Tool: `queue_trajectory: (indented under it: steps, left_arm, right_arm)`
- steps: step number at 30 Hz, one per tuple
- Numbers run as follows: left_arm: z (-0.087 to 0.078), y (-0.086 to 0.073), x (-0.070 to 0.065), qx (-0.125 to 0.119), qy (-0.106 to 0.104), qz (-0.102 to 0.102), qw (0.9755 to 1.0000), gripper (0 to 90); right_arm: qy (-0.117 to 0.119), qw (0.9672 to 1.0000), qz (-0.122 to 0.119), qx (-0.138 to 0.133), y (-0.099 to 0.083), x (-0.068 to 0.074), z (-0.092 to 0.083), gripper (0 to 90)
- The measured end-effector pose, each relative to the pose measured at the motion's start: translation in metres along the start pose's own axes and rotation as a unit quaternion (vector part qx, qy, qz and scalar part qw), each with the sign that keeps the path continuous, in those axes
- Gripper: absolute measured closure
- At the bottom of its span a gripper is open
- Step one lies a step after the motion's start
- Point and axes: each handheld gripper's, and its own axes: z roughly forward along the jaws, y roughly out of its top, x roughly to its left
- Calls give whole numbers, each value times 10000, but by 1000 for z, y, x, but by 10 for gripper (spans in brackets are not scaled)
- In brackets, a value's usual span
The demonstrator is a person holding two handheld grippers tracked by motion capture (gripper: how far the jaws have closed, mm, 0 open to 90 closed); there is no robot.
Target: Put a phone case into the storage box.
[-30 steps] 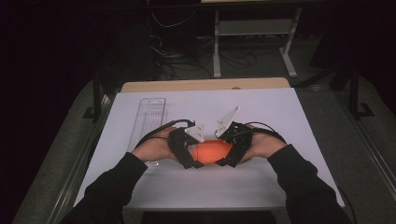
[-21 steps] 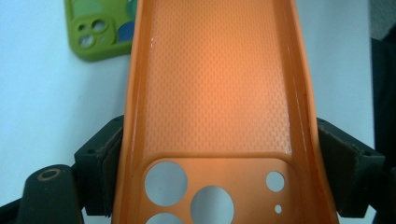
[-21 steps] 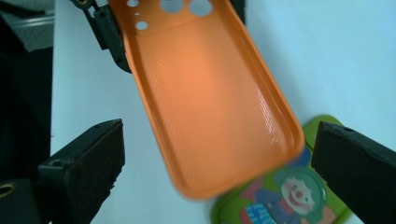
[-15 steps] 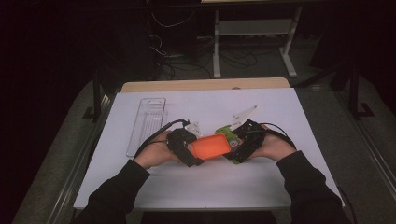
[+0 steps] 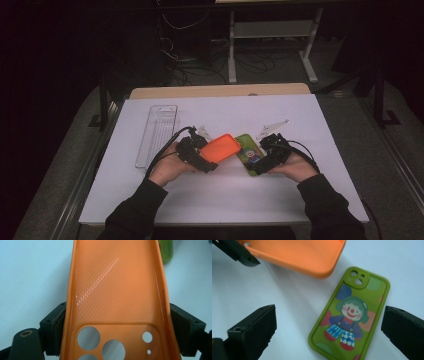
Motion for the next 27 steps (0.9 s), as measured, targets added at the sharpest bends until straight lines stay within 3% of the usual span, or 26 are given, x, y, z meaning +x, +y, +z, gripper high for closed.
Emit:
queue_trajectory:
  steps: [1, 3, 4, 5, 8, 10, 17, 23, 26, 27]
  left_arm:
    - [-1, -1, 2, 22, 70, -52, 10000, 159]
    - [-2, -1, 3, 36, 105, -61, 9999, 159]
    - [-3, -2, 4, 26, 102, -96, 9999, 159]
    - [-3, -3, 5, 43, 116, -126, 9998, 159]
    - [-4, -5, 5, -36, 95, -194, 9998, 159]
    - [-4, -5, 5, -81, 45, -226, 9997, 159]
    - [1, -6, 3, -4, -25, -203, 9998, 158]
    - [1, -7, 3, -25, -51, -178, 9998, 158]
    - [1, -7, 3, 8, -89, -151, 9998, 158]
    - [1, -7, 3, 8, -89, -151, 9998, 158]
  right_arm:
    - [-117, 9999, 68, -27, -3, 3, 3, 0]
    - [-134, 9998, 108, -45, -5, 5, 4, 0]
    - [-152, 9997, 153, -99, -6, 7, 5, 0]
    - [-186, 9989, 355, -233, -9, 8, 6, 0]
    - [-221, 9977, 482, -420, -12, 9, 7, 0]
    - [-237, 9943, 774, -687, -15, 10, 8, 0]
    - [-218, 9947, 659, -764, -16, 12, 15, 0]
    - [-390, 9949, 449, -816, -16, 18, 19, 0]
    - [-613, 9954, 82, -734, -17, 20, 22, 0]
    - [-613, 9954, 82, -734, -17, 20, 22, 0]
